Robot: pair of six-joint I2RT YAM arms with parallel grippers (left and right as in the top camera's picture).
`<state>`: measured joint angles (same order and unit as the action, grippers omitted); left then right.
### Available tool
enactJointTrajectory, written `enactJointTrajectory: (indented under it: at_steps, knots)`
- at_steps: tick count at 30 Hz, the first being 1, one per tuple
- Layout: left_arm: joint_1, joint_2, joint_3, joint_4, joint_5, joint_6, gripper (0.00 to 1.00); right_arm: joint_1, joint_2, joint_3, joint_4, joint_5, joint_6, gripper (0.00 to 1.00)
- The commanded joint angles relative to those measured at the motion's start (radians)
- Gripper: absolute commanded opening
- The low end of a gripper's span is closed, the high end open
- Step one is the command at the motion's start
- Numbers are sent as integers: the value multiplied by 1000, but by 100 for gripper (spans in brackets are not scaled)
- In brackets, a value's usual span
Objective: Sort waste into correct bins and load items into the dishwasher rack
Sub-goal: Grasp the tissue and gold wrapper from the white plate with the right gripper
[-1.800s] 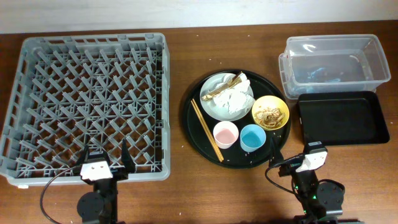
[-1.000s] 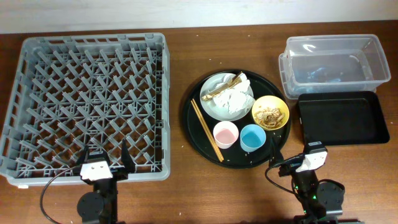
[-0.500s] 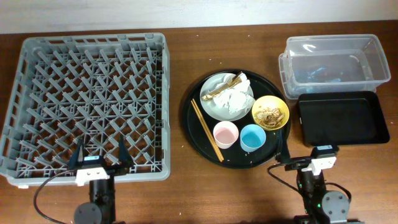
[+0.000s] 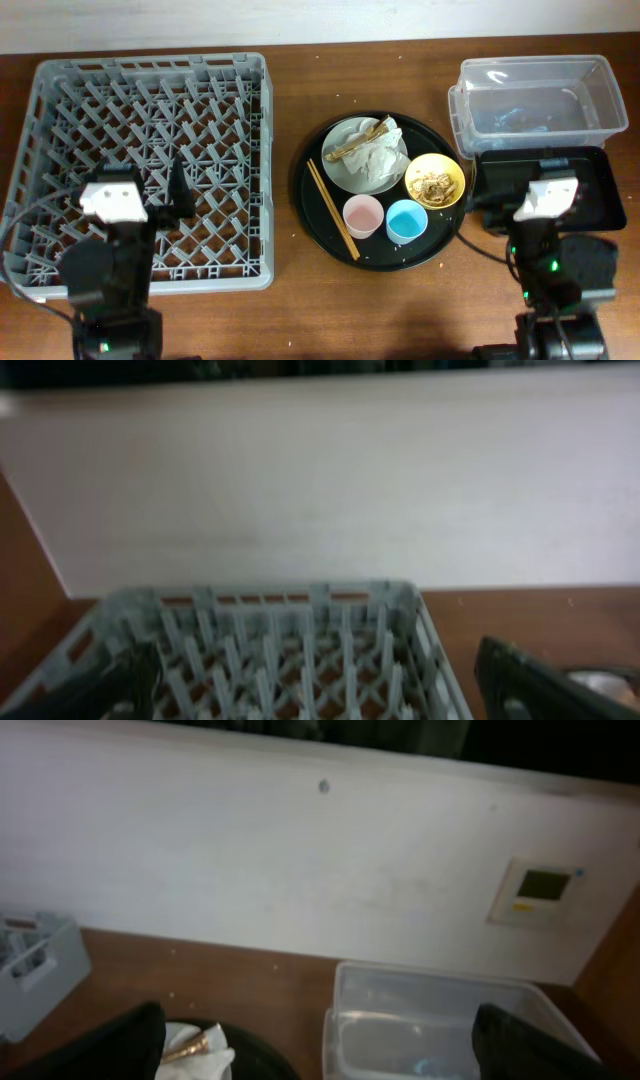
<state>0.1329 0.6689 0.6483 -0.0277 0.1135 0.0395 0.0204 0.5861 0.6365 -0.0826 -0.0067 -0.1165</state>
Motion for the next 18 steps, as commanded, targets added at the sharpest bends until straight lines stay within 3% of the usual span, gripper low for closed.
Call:
enactJointTrajectory:
  at_steps: [1, 8, 12, 15, 18]
  knots:
    - [6, 192, 199, -146, 56, 20, 99, 5, 166, 199, -145, -101, -6, 98]
    - [5, 583, 676, -618, 177, 87, 99, 6, 595, 604, -573, -388, 11, 98]
    - [2, 839, 1119, -963, 182, 130, 99, 6, 798, 854, -777, -414, 105, 98]
    - [-82, 1046, 1396, -1175, 18, 146, 99, 6, 988, 1053, -1020, -433, 110, 98]
    - [-124, 1109, 1425, -1205, -6, 146, 99, 6, 1089, 1086, -1018, -472, 111, 98]
